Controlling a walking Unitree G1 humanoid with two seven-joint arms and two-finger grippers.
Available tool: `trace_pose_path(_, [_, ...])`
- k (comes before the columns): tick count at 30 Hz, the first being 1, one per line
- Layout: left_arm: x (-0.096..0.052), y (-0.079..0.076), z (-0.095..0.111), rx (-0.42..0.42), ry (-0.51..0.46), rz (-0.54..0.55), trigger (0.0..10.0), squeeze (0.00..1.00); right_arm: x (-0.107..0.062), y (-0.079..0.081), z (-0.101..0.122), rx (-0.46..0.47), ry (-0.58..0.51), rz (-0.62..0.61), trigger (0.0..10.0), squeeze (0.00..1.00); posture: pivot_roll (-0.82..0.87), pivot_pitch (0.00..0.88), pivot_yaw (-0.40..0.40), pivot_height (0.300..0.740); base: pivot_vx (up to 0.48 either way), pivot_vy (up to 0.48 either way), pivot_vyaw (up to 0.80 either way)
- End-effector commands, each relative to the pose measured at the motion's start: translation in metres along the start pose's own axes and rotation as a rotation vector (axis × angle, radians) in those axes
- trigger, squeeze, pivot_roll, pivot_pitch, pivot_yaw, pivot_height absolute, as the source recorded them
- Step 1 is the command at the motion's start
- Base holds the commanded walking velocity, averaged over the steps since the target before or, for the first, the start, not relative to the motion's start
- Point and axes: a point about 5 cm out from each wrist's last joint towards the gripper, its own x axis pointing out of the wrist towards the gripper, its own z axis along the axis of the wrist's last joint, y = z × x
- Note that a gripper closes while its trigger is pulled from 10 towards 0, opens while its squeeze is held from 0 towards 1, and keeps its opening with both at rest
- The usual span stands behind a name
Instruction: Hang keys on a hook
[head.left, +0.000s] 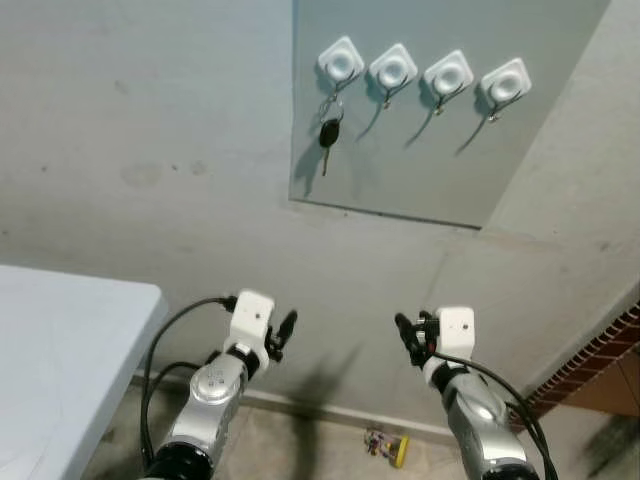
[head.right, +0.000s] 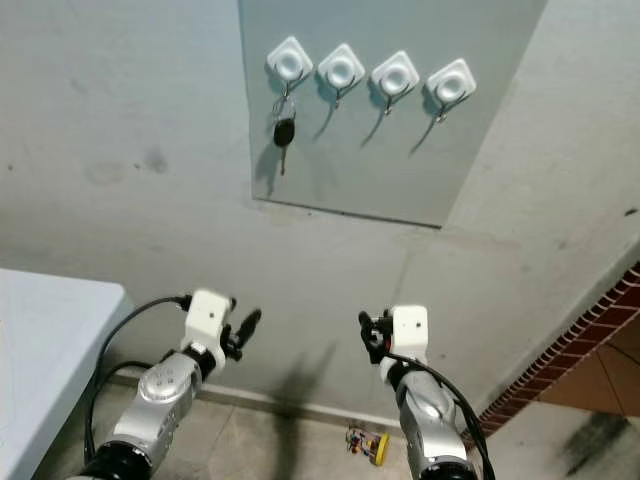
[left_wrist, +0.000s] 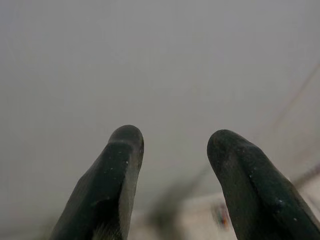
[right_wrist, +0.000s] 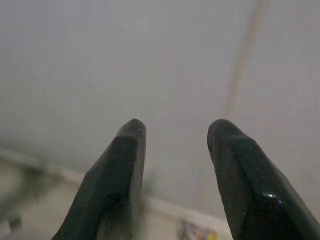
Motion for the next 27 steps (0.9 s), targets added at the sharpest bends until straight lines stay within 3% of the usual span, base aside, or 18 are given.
trace_pose_path(1, [0.001,0.001,-0.003,-0.026,0.019,0.007,10.0,0.0,-0.003,-0.002,-0.01,-0.01,0.042,-0.013,10.0,0.0,-0.12,0.0,-0.004,0.74,0.0,0.0,0.0])
trace_pose_path(2, [-0.004,0.001,-0.025,-0.128,0.117,0.042,10.0,0.0,-0.014,-0.005,-0.035,-0.048,0.158,-0.042,10.0,0.0,-0.13,0.0,-0.001,0.74,0.0,0.0,0.0])
trace_pose_path(3, [-0.006,0.001,-0.033,-0.175,0.154,0.056,10.0,0.0,-0.019,-0.006,-0.045,-0.06,0.198,-0.053,10.0,0.0,-0.13,0.0,-0.001,0.74,0.0,0.0,0.0])
trace_pose_path(7, [-0.015,-0.004,-0.053,-0.106,0.234,0.045,10.0,0.0,-0.038,-0.008,-0.075,-0.099,0.332,-0.071,10.0,0.0,-0.13,0.0,0.003,0.74,0.0,0.0,0.0])
trace_pose_path(8, [-0.022,-0.002,-0.065,-0.126,0.287,0.073,10.0,0.0,-0.047,-0.009,-0.088,-0.105,0.391,-0.086,10.0,0.0,-0.14,0.0,0.012,0.74,0.0,0.0,0.0])
trace_pose_path(10, [-0.027,-0.001,-0.072,-0.136,0.319,0.092,10.0,0.0,-0.052,-0.011,-0.094,-0.088,0.418,-0.103,10.0,0.0,-0.14,0.0,0.012,0.74,0.0,0.0,0.0])
trace_pose_path(12, [-0.043,-0.002,-0.097,-0.127,0.46,0.108,10.0,0.0,-0.069,-0.016,-0.111,-0.021,0.494,-0.184,10.0,0.0,-0.16,0.0,0.015,0.74,0.0,0.0,0.0])
trace_pose_path(13, [-0.043,-0.002,-0.097,-0.127,0.46,0.108,10.0,0.0,-0.069,-0.016,-0.111,-0.021,0.494,-0.184,10.0,0.0,-0.16,0.0,0.015,0.74,0.0,0.0,0.0])
trace_pose_path(15, [-0.056,-0.007,-0.114,-0.009,0.558,0.023,10.0,0.0,-0.088,-0.022,-0.128,0.053,0.576,-0.279,10.0,0.0,-0.16,0.0,0.021,0.74,0.0,0.0,0.0])
trace_pose_path(18, [-0.062,-0.005,-0.119,-0.007,0.565,0.035,10.0,0.0,-0.1,-0.02,-0.139,0.05,0.624,-0.267,10.0,0.0,-0.16,0.0,0.022,0.74,0.0,0.0,0.0])
trace_pose_path(27, [-0.076,0.004,-0.131,-0.07,0.599,0.147,10.0,0.0,-0.108,-0.016,-0.146,-0.014,0.661,-0.238,10.0,0.0,-0.16,0.0,0.023,0.74,0.0,0.0,0.25])
